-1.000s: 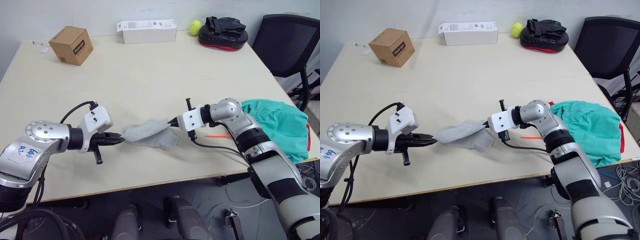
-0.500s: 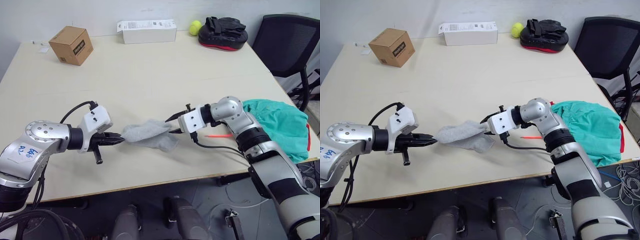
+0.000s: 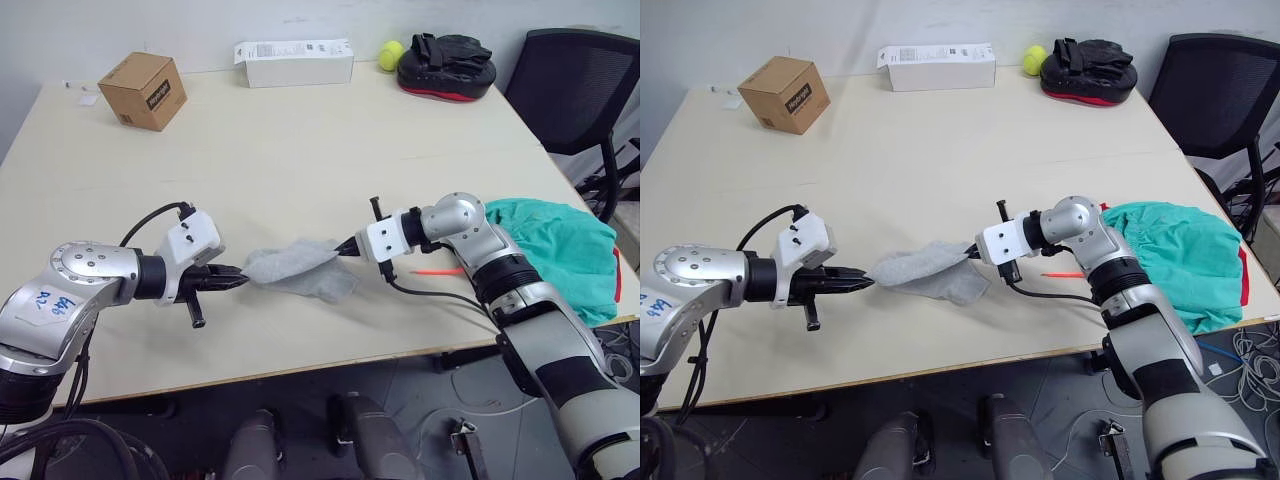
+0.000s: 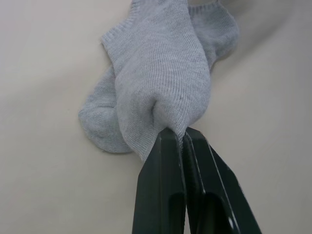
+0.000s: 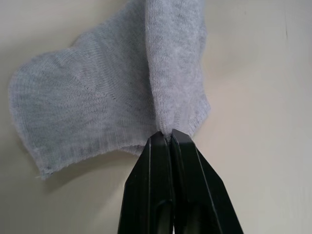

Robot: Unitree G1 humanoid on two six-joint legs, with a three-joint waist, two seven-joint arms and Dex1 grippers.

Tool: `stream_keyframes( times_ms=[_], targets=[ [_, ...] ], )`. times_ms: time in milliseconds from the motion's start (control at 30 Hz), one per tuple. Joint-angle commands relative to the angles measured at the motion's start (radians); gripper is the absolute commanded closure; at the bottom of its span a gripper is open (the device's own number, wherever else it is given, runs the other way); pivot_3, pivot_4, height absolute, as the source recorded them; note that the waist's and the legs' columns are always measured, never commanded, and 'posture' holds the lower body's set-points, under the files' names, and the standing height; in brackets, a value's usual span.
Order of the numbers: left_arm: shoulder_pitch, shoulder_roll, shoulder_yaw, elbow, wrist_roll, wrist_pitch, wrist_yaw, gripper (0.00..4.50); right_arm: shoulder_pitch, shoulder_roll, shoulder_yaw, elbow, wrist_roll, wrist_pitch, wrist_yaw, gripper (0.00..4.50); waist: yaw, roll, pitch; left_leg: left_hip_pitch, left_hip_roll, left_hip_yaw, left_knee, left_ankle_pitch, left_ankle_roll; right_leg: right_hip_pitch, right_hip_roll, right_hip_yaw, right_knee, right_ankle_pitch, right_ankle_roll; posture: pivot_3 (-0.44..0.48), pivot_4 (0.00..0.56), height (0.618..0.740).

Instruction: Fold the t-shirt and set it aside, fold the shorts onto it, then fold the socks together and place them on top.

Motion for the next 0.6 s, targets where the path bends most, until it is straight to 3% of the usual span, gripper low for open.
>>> stream_keyframes(
  times_ms=[33,267,433,600],
  targets=[
    [-0.049,0.013,0.015,0.031,0.015,-0.056,-0.03,4.5,-0.033,-0.017,-0.054,-0.053,0.049,0.022,0.008,4.48,0.001,0.0,0.0,0.0,0.0,0.0,0.0,0.0,0.0,0.0,0.0,0.0,0.0,0.0,0.0,0.0,0.15,0.74],
    [-0.165,0.022,-0.04,0.198,0.091,-0.245,-0.147,4.5,0.0,-0.103,-0.102,-0.239,0.126,0.125,0.081,4.48,0.005,0.0,0.0,0.0,0.0,0.0,0.0,0.0,0.0,0.0,0.0,0.0,0.0,0.0,0.0,0.0,0.15,0.74],
    [-0.19,0.031,-0.128,0.351,0.21,-0.467,-0.268,4.5,0.168,-0.198,-0.1,-0.588,0.198,0.32,0.131,4.48,0.005,0.0,0.0,0.0,0.0,0.001,0.0,-0.001,0.0,0.0,0.0,0.0,-0.001,0.0,0.0,0.0,0.15,0.74],
    [-0.232,-0.012,-0.229,0.555,0.358,-0.721,-0.323,4.5,0.344,-0.205,-0.072,-0.834,0.135,0.45,0.041,4.48,0.004,0.0,0.0,0.0,0.001,0.002,0.001,-0.001,0.0,0.0,0.0,0.0,0.0,0.0,0.0,0.0,0.15,0.74]
  ],
)
